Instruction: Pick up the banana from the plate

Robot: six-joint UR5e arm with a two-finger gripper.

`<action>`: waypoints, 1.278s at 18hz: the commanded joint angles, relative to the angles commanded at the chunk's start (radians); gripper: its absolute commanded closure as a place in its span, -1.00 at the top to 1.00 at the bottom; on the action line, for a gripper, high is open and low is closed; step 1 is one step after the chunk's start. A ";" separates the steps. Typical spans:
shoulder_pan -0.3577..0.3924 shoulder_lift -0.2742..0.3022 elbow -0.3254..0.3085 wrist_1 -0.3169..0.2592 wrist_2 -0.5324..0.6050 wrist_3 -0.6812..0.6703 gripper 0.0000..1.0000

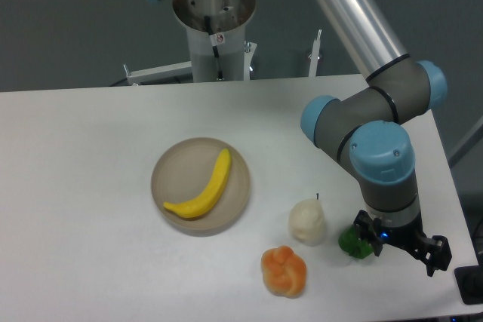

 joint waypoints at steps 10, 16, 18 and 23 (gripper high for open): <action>-0.003 0.003 -0.012 -0.002 0.000 -0.003 1.00; 0.002 0.057 -0.073 -0.020 -0.011 0.002 1.00; 0.000 0.067 -0.083 -0.047 -0.011 -0.002 1.00; -0.017 0.106 -0.086 -0.127 -0.011 -0.032 1.00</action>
